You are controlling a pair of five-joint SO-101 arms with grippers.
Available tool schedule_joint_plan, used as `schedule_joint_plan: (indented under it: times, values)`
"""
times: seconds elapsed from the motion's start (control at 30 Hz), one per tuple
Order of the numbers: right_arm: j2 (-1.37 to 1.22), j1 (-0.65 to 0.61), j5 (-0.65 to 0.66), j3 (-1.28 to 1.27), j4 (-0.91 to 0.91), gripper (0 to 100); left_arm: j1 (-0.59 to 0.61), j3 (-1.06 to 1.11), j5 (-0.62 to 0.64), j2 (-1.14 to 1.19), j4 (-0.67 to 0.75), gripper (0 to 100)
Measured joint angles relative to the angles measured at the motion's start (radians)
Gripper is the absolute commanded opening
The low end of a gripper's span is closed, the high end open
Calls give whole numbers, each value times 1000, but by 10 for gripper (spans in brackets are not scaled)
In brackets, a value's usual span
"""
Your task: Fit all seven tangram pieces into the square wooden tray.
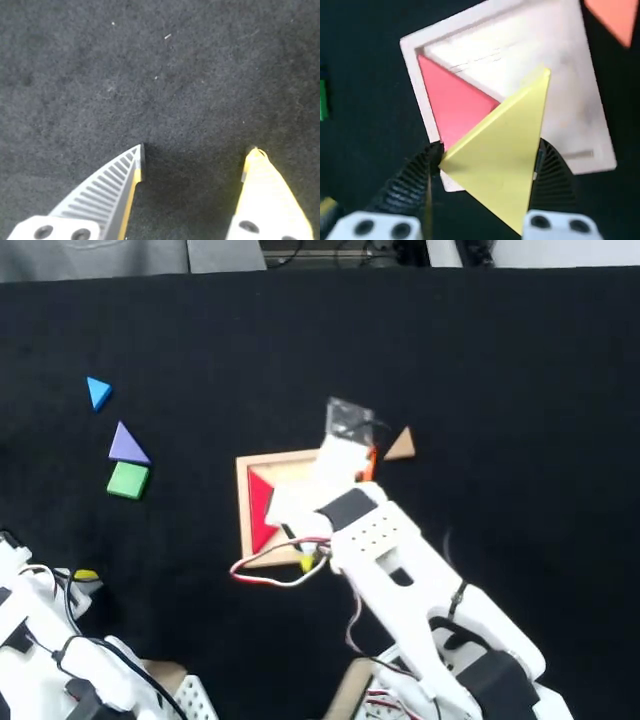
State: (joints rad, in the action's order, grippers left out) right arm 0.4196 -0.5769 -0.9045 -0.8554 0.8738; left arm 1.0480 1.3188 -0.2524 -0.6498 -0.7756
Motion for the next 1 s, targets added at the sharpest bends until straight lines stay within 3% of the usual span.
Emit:
schedule_joint_plan:
  times: [0.2, 0.57, 0.87, 1.0]
  values:
    - [0, 0, -253, -2, -2, 134, -23, 0, -2, 0, 3, 318]
    - [0, 0, -285, -28, -25, 138, -29, 0, -2, 0, 5, 318]
    - [0, 0, -285, -315, -493, 139, -29, 0, -2, 0, 5, 318]
    - [0, 0, -287, -333, -559, 139, -29, 0, -2, 0, 5, 318]
